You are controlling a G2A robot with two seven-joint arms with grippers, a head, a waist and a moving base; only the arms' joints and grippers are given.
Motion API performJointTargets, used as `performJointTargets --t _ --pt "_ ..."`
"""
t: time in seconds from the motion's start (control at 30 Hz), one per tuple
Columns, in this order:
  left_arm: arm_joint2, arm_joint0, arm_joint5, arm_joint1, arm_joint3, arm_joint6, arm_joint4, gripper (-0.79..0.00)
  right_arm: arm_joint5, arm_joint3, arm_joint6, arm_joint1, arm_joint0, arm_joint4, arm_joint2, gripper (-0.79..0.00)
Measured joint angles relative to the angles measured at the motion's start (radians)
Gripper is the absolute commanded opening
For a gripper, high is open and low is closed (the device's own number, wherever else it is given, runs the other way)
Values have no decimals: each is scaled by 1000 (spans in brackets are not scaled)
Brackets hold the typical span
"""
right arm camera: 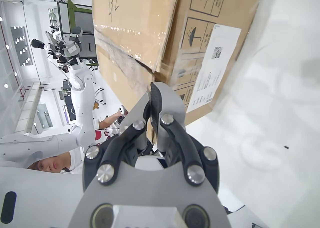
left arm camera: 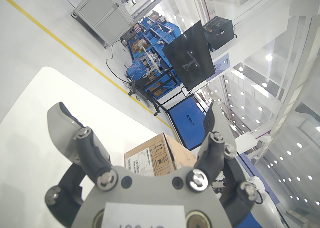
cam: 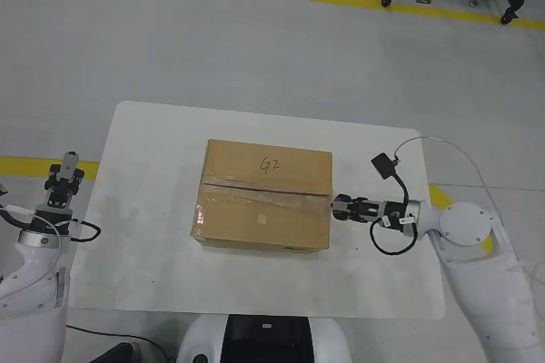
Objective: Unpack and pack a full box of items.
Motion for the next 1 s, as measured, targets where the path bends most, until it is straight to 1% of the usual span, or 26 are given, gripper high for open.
performJointTargets --t 0.17,0.43,0.63,0.7,1.0 --pt "0 0 0 0 0 0 0 0 -47 -8 16 -1 7 94 2 -785" --pt "0 0 0 0 0 0 0 0 -105 3 -1 -9 58 230 -20 -785" --pt "0 0 0 0 0 0 0 0 -175 19 9 -14 88 329 -29 -785" --pt "0 0 0 0 0 0 0 0 -179 34 14 -12 91 321 -29 -785" --pt "0 0 0 0 0 0 0 0 -91 122 -2 -2 103 179 -54 -785"
